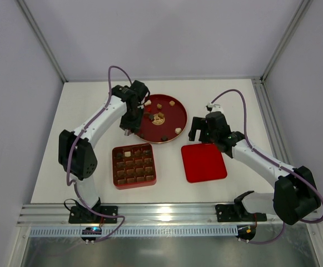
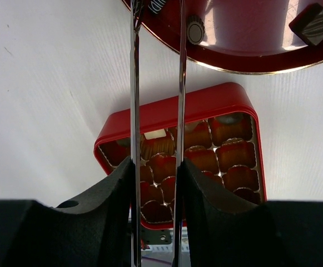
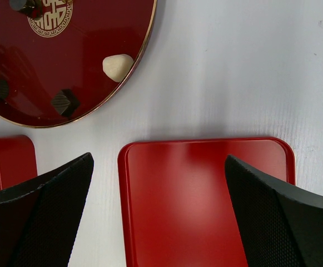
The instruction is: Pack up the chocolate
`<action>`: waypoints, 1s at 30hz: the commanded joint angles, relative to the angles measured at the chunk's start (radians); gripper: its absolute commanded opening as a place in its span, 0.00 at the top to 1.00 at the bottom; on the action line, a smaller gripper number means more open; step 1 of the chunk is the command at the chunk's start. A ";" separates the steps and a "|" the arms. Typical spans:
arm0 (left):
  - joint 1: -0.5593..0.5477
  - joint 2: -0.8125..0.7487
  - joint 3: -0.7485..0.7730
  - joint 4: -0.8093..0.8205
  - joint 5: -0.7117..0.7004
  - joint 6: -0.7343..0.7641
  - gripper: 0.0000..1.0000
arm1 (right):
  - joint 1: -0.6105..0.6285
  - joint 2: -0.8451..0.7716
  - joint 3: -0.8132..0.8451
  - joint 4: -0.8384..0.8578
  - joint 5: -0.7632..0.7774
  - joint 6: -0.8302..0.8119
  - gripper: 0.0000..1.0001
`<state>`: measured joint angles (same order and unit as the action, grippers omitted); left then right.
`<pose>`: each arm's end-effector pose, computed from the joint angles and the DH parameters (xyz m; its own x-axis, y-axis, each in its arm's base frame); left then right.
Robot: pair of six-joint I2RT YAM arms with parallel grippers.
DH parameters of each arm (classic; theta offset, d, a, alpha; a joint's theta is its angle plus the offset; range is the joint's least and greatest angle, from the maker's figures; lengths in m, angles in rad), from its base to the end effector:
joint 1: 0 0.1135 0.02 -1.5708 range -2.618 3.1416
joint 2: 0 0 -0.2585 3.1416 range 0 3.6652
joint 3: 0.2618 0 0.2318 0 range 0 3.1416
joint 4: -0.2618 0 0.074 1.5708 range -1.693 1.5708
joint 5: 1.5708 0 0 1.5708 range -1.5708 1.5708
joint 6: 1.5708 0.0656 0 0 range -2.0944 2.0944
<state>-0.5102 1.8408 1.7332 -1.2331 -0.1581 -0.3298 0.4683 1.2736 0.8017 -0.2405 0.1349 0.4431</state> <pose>0.3102 -0.1617 0.2631 -0.9499 0.1651 -0.2654 0.1515 0.9859 0.0712 0.2504 0.1168 0.2215 -0.6798 0.1323 -0.7214 -0.0719 0.9668 0.2451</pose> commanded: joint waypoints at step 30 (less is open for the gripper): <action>0.001 0.052 0.108 -0.029 0.049 0.026 0.70 | -0.007 -0.036 0.005 0.009 0.014 -0.009 0.00</action>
<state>-0.5102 1.8801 1.7924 -1.2659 -0.1272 -0.3077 0.4679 1.2736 0.8017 -0.2409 0.1356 0.4431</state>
